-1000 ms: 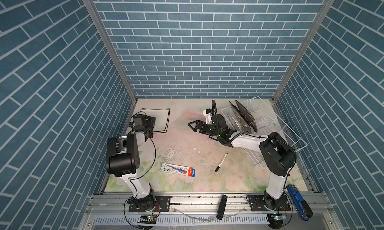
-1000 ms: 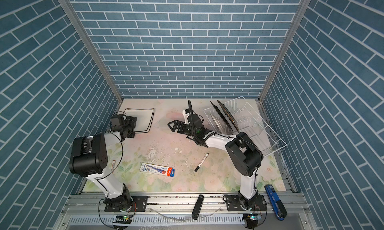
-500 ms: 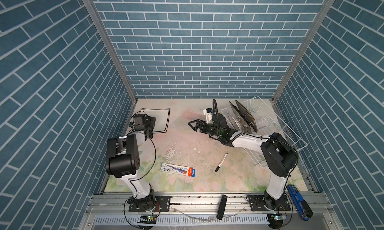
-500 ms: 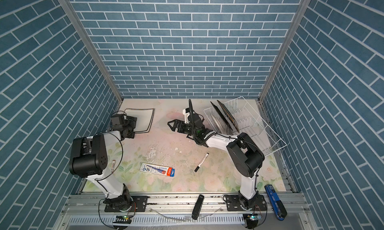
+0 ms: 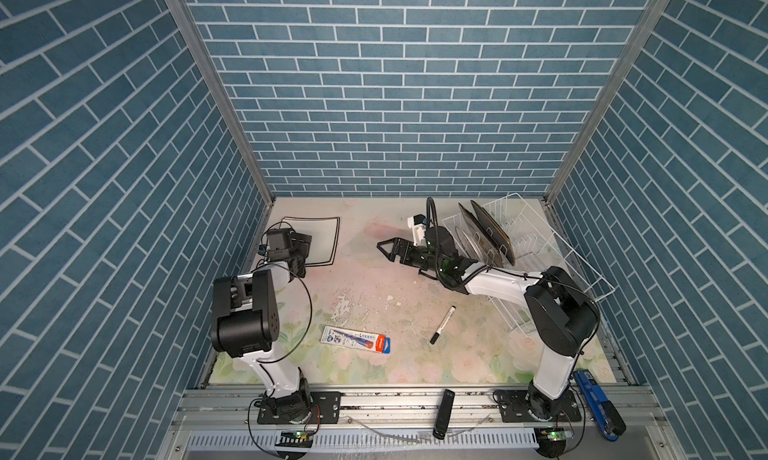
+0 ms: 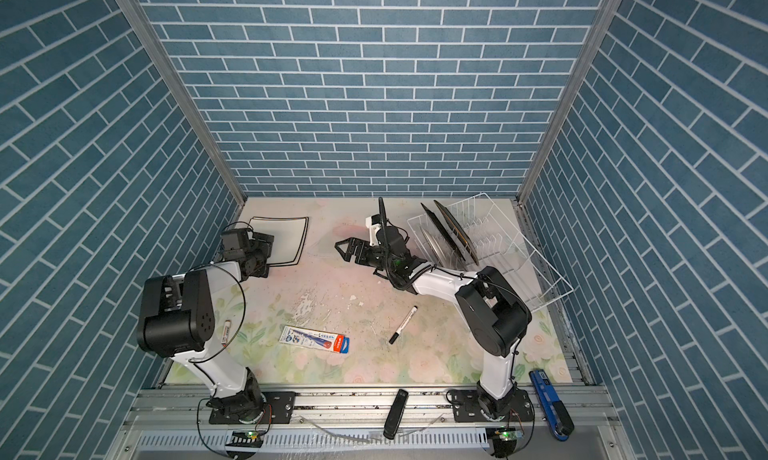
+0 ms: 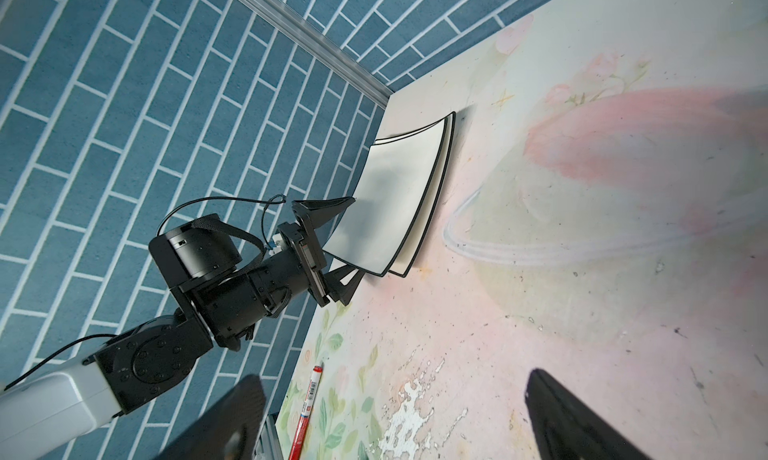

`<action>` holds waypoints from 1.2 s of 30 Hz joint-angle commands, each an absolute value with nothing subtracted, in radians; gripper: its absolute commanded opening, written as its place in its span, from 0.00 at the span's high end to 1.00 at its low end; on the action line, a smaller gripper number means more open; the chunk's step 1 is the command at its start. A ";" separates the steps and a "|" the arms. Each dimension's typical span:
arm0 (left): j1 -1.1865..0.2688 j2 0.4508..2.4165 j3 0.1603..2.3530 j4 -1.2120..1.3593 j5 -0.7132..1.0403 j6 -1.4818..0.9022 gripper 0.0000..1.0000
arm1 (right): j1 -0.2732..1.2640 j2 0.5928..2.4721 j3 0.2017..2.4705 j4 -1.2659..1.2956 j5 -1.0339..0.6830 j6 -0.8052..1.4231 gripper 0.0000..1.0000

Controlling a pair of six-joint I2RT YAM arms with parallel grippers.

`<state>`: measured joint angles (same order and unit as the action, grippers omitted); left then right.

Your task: Unload the plates from the dish rack

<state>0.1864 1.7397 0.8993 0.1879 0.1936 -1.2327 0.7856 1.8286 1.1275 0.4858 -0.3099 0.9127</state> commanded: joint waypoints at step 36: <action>0.179 1.683 0.929 -0.057 0.173 -1.108 0.00 | 0.790 1.630 0.964 0.491 -0.245 0.913 0.01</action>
